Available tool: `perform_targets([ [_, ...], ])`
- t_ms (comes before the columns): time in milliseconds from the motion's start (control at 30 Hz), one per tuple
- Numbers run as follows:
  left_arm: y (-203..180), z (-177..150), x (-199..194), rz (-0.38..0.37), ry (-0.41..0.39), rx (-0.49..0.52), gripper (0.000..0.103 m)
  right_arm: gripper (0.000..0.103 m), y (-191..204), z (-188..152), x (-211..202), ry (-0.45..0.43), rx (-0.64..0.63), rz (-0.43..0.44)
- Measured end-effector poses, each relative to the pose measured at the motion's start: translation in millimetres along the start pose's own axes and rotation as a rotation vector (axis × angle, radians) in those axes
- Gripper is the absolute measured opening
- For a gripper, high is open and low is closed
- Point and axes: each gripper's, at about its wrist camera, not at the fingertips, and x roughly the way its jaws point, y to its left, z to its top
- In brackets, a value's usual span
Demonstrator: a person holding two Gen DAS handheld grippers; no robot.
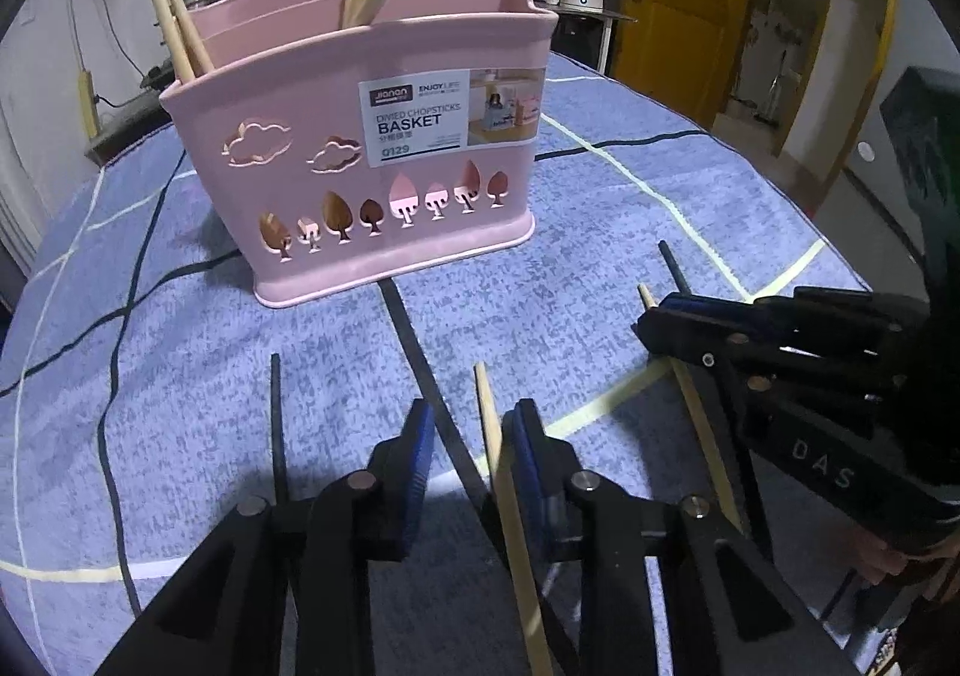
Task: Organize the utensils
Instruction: 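Close the left tool on a chopstick while the right tool grasps another chopstick, then lift both held chopsticks upright and carry them over the pink basket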
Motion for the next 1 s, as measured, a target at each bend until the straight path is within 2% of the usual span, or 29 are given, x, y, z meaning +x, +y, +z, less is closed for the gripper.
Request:
perform_targets([
  [67, -1, 1, 1, 0.007, 0.001, 0.001, 0.01, 0.01, 2, 0, 0, -0.001, -0.003, -0.002],
  [100, -1, 1, 2, 0.013, 0.002, 0.002, 0.008, 0.01, 2, 1, 1, -0.001, -0.004, -0.004],
  [267, 7, 4, 0, -0.012, 0.013, -0.026, 0.006, 0.009, 4, 3, 1, 0.003, -0.002, 0.003],
  [400, 15, 7, -11, -0.021, -0.007, -0.043, 0.005, 0.009, 4, 7, -6, -0.014, 0.0, 0.015],
  [633, 31, 21, -55, -0.028, -0.09, -0.062, 0.005, 0.008, 10, 21, -33, -0.081, -0.008, 0.044],
  [1000, 45, 47, -140, -0.044, -0.259, -0.07, 0.005, 0.005, 27, 49, -103, -0.249, -0.043, 0.08],
])
